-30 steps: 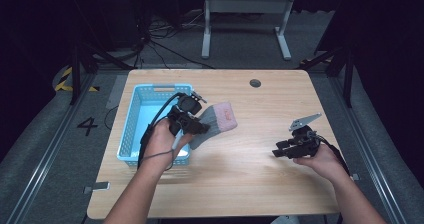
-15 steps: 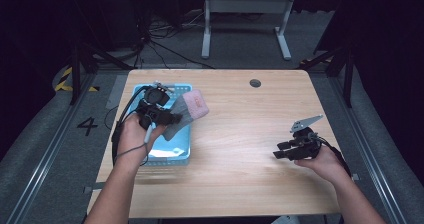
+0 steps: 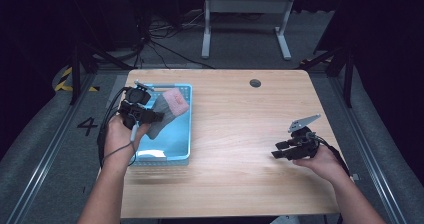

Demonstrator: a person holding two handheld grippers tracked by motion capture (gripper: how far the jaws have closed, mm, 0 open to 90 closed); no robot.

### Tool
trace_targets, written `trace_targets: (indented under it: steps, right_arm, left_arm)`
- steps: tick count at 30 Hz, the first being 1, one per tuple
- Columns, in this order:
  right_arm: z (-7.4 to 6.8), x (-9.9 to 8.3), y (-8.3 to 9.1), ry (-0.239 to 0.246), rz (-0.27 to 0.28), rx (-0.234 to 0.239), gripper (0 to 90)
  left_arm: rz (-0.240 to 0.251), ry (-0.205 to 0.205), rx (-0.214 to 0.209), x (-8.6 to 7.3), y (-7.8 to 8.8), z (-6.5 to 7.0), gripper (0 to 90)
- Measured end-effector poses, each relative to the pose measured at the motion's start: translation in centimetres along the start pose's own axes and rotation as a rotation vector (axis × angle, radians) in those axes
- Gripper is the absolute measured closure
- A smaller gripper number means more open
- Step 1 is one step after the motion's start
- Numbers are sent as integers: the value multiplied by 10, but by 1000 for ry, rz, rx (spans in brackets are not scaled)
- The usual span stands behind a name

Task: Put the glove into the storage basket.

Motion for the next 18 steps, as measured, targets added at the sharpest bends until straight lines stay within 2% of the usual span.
trace_targets:
  steps: [1,2,8,13,18]
  right_arm:
    - [0,0,0,-2,0,0,546]
    - [0,1,0,-1,1,-1,546]
    - [-1,2,-1,2,0,-1,543]
    - [-1,1,-2,6,-4,0,541]
    - [-1,0,-2,2,-4,-1,539]
  left_arm:
    - [0,0,0,0,0,0,673]
    - [-11,23,27,-2,-3,-5,672]
    - [-43,68,39,-8,-21,-14,670]
    - [-65,102,27,-16,-41,-24,670]
    - [-66,120,-6,-22,-48,-26,668]
Point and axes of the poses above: each handheld gripper's, and its own axes: y roughly backward along the jaws, x roughly out of its top, z roughly to its right, the point moved 5 cm from there along -y, roughly forward along the jaws, and after that the axes turned 5 degrees about x, right-handed, at the moved point
